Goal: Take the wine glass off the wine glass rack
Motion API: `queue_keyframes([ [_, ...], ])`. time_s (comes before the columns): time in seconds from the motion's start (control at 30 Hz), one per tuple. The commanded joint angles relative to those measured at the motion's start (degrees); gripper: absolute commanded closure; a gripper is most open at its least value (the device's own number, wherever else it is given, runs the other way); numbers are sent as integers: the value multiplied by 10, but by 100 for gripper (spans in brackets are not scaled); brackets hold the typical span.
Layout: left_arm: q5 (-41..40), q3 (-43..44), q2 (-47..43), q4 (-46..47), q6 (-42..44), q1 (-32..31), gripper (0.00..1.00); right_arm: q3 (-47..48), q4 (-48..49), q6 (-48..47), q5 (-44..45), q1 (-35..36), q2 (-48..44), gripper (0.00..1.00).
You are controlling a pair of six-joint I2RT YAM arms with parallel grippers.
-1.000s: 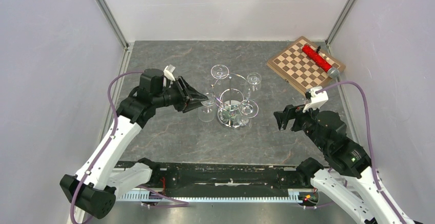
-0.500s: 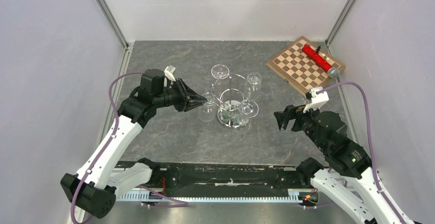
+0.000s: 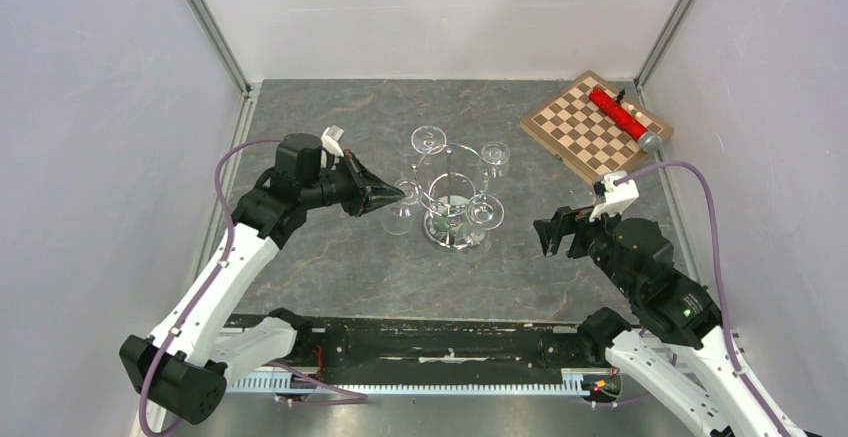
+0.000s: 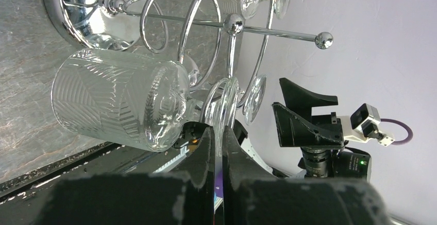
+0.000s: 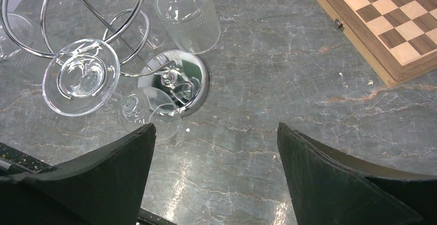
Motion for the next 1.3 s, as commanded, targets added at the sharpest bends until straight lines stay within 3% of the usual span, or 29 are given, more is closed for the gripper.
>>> queue_keyframes([
  [0.0,1,18,-1,11,-2,-2,98,-5,24,-1,11,2,-4,10],
  [0.5,-23,92,-30,-26,10,-2,98,-7,28,-3,11,2,-2,10],
  [0.9,-32,83,-95,-84,60,-2,98,14,23,-15,-6,1,16,10],
  [1.1,24,79,-124,-101,118,-2,98,54,-9,-48,-41,1,29,9],
  [1.27,91,55,-149,-104,173,-4,98,80,-48,-64,-137,1,50,10],
])
